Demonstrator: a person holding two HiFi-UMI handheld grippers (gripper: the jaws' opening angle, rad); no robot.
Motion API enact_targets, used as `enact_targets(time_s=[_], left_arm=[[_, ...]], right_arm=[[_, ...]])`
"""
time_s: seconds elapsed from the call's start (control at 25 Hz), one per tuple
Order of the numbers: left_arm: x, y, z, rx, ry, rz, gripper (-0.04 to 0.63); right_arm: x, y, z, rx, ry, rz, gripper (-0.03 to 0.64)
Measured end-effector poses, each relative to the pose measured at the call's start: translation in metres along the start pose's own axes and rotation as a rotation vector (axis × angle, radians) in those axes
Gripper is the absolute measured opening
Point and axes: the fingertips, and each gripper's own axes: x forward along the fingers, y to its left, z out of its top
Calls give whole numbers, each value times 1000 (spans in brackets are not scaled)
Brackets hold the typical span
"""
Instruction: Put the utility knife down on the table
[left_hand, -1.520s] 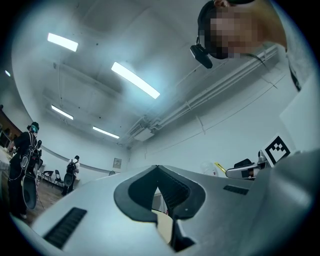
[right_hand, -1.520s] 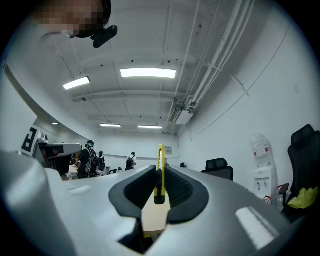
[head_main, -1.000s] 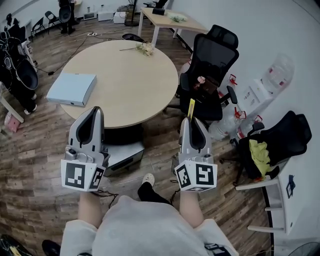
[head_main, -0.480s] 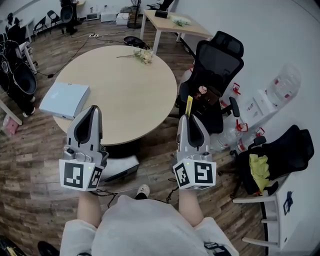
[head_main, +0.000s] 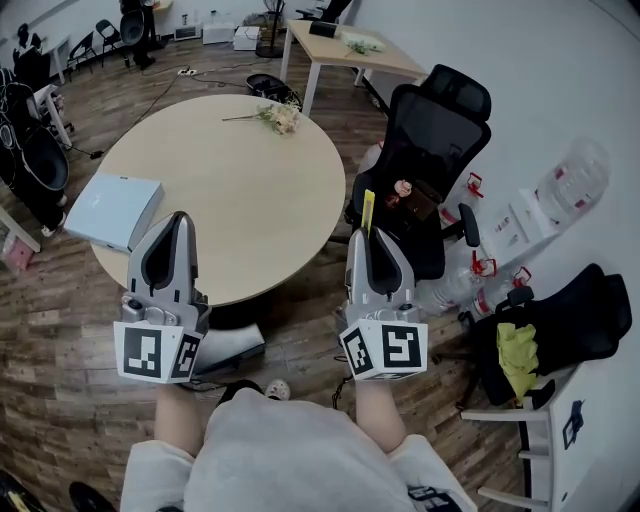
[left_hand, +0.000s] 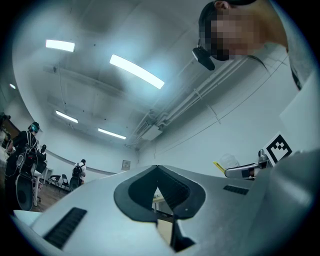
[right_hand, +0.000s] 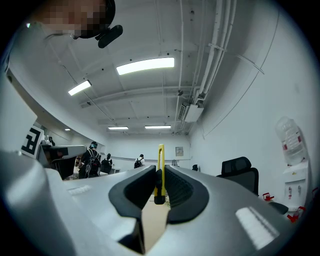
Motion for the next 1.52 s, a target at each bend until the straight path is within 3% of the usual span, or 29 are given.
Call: enact_targets(time_s=[0.64,1.08,1.52], left_arm=[[60,-40,-21,-2,12,-80,8],[118,-18,-53,-3,19,-39,8],[170,10,-99,-4,91,7,8]], right_arm=[[12,-49,-7,20,-5,-39,66],[84,-73,-35,27,19,7,66],[156,-95,-90,90,112,35,66]])
